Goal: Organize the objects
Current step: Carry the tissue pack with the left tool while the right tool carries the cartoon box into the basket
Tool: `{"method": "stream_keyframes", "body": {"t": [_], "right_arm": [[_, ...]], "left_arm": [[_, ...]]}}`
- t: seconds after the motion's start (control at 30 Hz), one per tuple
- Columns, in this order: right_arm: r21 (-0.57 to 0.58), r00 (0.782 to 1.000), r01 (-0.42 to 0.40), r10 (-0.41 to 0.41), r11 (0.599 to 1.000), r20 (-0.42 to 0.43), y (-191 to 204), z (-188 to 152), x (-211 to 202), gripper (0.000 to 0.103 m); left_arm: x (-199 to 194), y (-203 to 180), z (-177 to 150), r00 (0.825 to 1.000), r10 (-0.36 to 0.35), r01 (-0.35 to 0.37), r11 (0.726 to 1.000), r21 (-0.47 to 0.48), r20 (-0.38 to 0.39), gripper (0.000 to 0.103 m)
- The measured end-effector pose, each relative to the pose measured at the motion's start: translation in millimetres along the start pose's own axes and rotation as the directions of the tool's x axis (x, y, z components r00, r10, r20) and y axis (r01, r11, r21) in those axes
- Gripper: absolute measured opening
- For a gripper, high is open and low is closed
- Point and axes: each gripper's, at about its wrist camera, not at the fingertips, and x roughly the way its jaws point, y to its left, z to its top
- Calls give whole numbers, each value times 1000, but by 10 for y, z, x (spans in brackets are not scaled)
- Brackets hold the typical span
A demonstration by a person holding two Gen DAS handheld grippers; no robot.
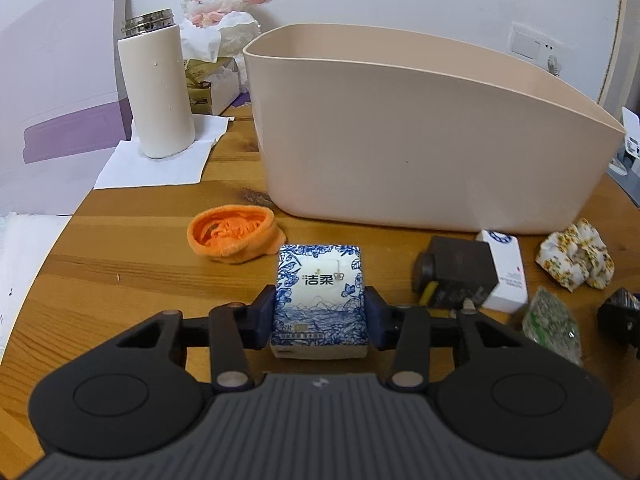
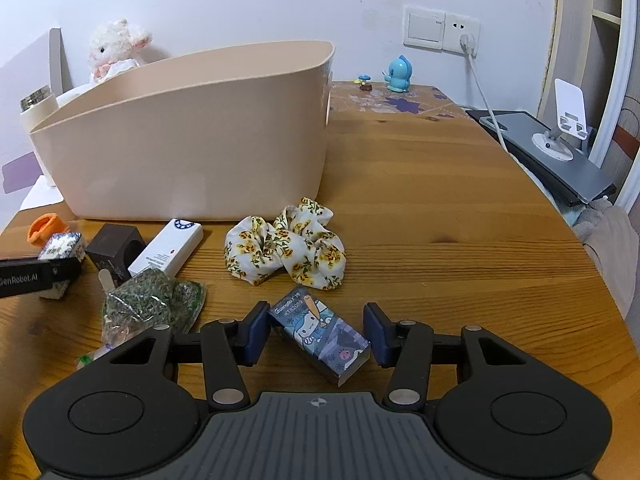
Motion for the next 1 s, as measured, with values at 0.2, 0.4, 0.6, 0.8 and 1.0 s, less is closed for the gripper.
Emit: {"method": "stream_keyframes", "body": {"t": [0.2, 0.4, 0.6, 0.8, 1.0], "right_arm": [[11, 999, -28, 27, 1000, 40, -31, 96, -217, 47], [-11, 990, -62, 63, 998, 129, 14, 330, -526, 47], [-57, 965, -67, 79, 996, 248, 83, 713, -761, 47], [-77, 938, -89, 109, 993, 328, 204, 1105, -804, 47], [-89, 941, -111, 133, 990, 310, 314, 1503, -549, 47]], "left_arm": [[-306, -59, -12, 1000, -16, 16, 999, 29, 26, 48], [-702, -119, 149, 994, -25, 19, 998, 61, 108, 48], [-956, -184, 428, 979, -13, -4, 996, 84, 206, 48], [-921, -323, 778, 958, 13, -45, 993, 109, 285, 48], [-627, -420, 1181, 962, 12, -42, 994, 103, 274, 48]]}}
